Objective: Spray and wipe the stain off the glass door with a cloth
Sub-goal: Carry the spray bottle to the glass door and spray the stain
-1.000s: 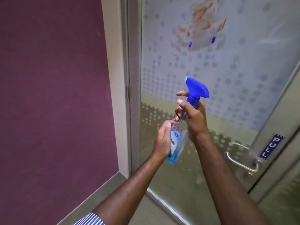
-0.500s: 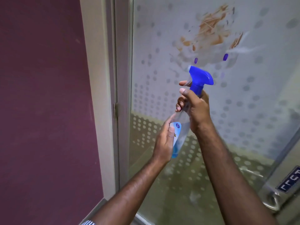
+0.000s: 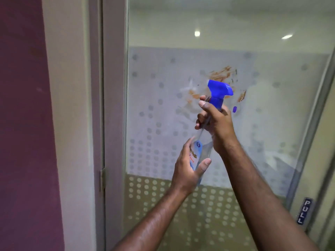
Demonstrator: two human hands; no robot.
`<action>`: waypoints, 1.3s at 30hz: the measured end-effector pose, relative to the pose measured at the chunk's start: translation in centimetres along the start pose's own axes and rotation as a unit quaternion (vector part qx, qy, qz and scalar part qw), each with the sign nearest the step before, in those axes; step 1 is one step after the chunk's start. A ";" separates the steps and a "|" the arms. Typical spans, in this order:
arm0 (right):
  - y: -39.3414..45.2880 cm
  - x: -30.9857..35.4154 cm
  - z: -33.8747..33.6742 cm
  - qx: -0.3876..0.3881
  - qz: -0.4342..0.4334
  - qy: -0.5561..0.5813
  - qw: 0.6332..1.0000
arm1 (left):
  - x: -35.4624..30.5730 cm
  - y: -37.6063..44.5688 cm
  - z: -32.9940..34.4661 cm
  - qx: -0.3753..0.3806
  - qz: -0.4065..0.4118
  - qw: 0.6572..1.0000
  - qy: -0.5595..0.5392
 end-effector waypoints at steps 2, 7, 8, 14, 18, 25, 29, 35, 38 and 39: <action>1.0 0.7 0.9 0.000 -0.017 -0.007 1.000 | -0.5 1.4 -1.2 0.012 0.011 1.000 -0.020; 3.3 1.6 2.5 -0.007 -0.043 -0.074 0.996 | -1.8 4.2 -2.8 0.042 0.028 0.997 -0.053; 3.8 1.8 2.8 -0.012 -0.049 -0.086 0.995 | -2.0 4.8 -3.0 0.044 0.031 0.997 -0.058; 7.0 3.1 4.5 0.005 -0.083 -0.129 0.988 | -2.8 8.3 -2.5 0.008 0.043 0.995 -0.094; 8.8 3.7 4.7 0.016 -0.085 -0.152 0.985 | -3.6 9.9 -2.1 -0.011 0.044 0.993 -0.107; 10.0 3.9 4.0 0.025 -0.085 -0.183 0.979 | -4.1 10.6 -1.3 -0.018 0.042 0.991 -0.124; 10.2 4.2 3.4 0.025 -0.088 -0.194 0.977 | -4.4 10.9 -0.8 -0.014 0.043 0.992 -0.120; 10.3 4.6 2.1 0.018 -0.088 -0.207 0.974 | -4.3 11.2 0.5 -0.013 0.029 0.993 -0.118; 10.1 5.1 0.9 0.002 -0.095 -0.193 0.977 | -4.6 11.5 1.4 0.005 0.028 0.994 -0.105; 10.0 5.4 0.4 -0.008 -0.097 -0.193 0.976 | -4.7 11.5 1.8 0.014 0.029 0.994 -0.102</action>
Point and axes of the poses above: each hand's wrist, its own y-axis towards the middle knuckle, its own z-axis out of the palm, x = y × z, the point moved 4 cm from there along y, towards the middle knuckle, and after that the axes turned 4 degrees about x, right-handed, at the moved point
